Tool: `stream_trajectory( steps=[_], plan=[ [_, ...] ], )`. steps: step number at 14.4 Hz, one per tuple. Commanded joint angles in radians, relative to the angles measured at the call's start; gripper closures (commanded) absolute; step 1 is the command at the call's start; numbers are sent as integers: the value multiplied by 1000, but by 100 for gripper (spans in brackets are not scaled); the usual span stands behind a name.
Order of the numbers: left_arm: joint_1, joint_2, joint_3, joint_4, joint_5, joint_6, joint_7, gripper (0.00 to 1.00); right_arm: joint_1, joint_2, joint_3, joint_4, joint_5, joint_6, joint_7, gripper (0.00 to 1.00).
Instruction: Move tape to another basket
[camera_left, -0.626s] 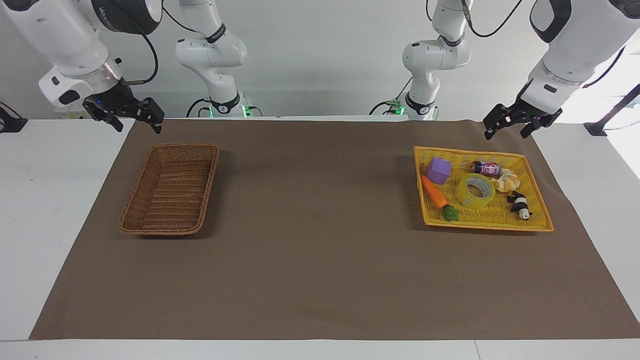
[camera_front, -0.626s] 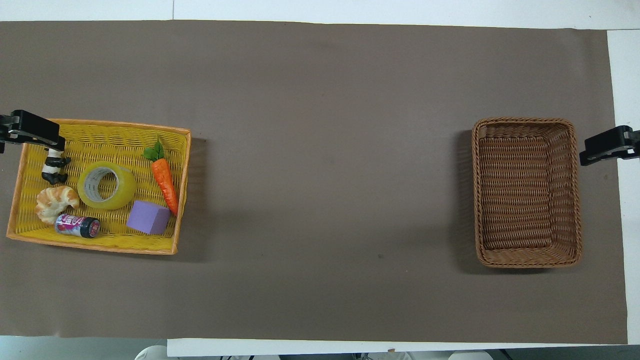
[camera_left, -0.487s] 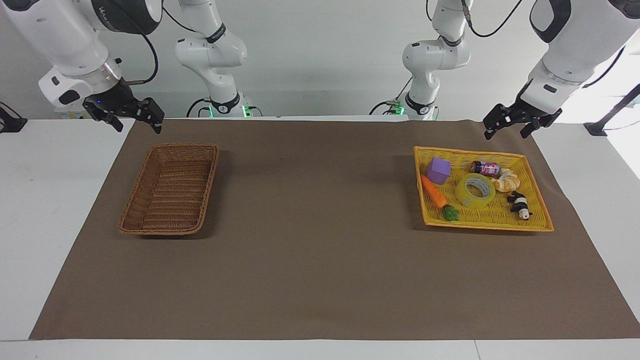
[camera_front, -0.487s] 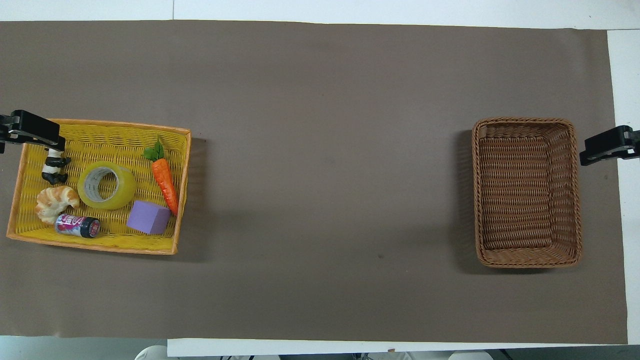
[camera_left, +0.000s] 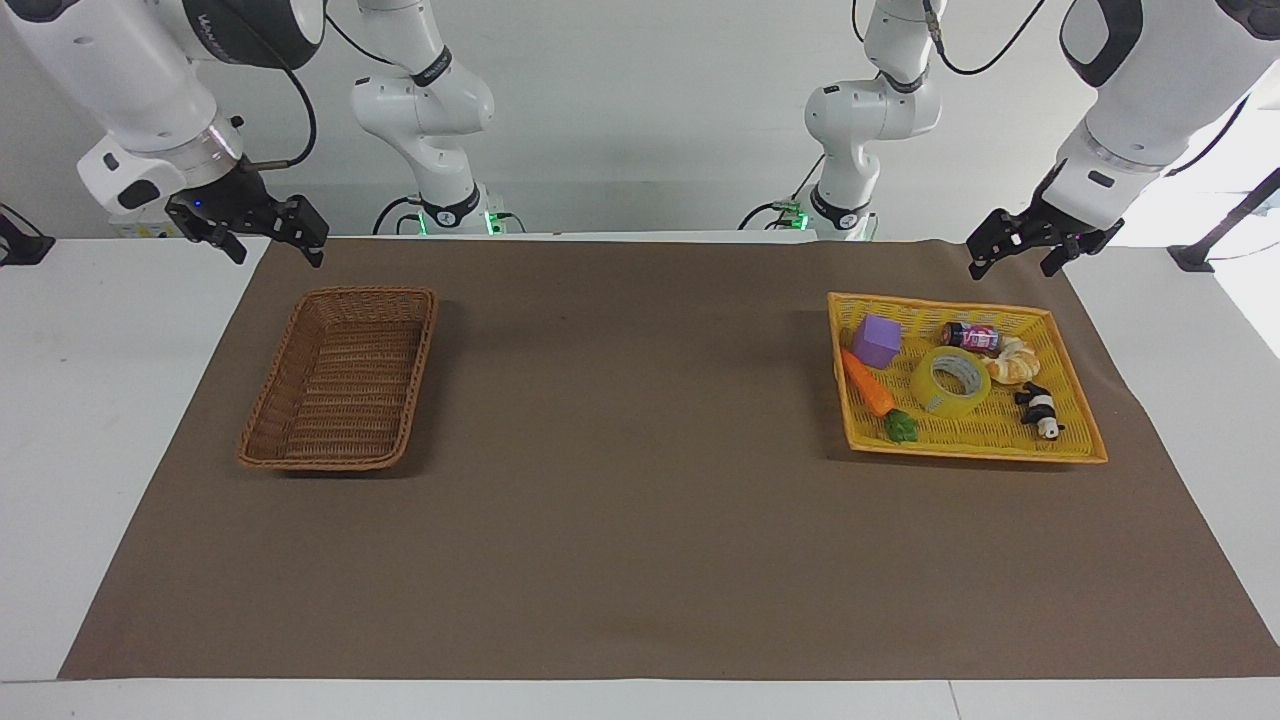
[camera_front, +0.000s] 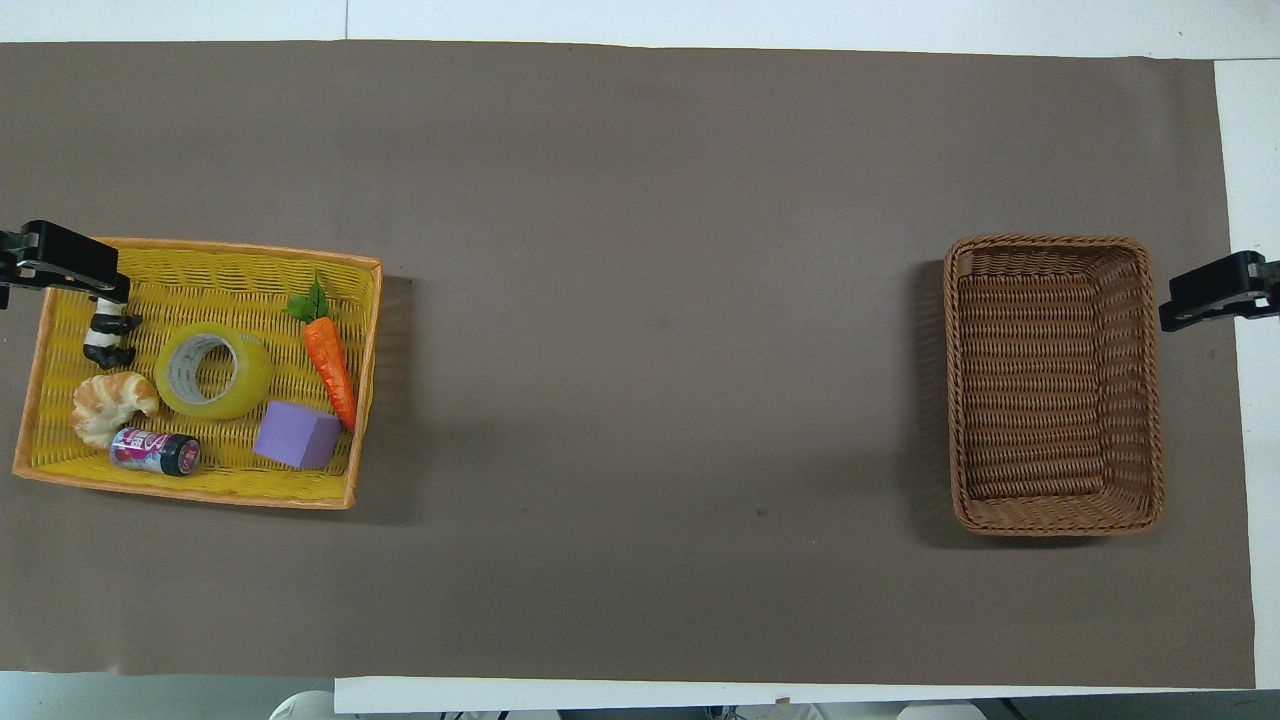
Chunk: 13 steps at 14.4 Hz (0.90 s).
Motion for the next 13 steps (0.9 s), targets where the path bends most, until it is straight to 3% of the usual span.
stream_trajectory(
  steps=[1,4,7,9,13],
  plan=[
    [47,-136,-1,-263,8,143,8,0,-1,-17,2,-17,-12,-3,-20,1],
    [145,-272,-1,-560,8,411,95,0,-1,-17,2,-17,-12,-4,-20,1],
    [182,-260,-1,-652,8,471,234,1,-1,-17,2,-17,-12,-4,-20,1],
    [185,-241,-1,-727,8,620,244,1,-1,-17,2,-17,-12,-4,-20,1],
    [210,-168,-2,-732,8,714,249,2,-1,-17,2,-17,-12,-4,-20,1]
  ],
)
